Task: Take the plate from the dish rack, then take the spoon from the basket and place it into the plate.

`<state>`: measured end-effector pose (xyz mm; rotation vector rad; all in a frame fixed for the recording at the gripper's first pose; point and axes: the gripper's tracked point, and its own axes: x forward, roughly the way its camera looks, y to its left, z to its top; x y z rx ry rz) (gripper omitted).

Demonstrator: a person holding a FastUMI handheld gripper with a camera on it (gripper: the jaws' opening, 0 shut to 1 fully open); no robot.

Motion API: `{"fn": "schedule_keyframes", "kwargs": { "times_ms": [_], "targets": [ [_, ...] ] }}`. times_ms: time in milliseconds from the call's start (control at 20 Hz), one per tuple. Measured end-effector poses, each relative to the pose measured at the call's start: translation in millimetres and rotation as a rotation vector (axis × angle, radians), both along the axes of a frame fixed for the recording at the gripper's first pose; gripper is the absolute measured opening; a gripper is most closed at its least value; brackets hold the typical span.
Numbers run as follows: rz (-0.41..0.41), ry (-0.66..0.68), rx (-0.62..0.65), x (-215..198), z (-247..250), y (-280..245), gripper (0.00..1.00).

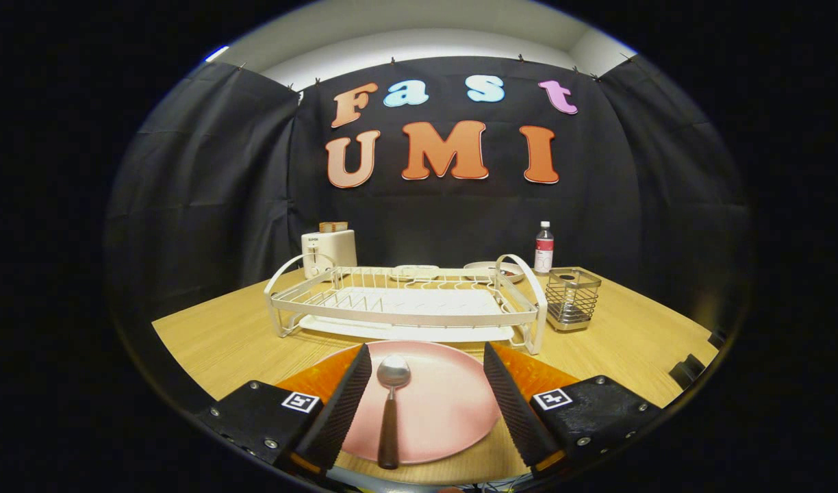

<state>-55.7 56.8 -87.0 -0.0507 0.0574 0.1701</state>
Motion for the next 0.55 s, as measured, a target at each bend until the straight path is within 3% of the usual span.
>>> {"fn": "schedule_keyframes", "kwargs": {
  "times_ms": [550],
  "targets": [
    [-0.128, 0.001, -0.032, 29.0, 52.2, -83.3, 0.97]
  ]
}}
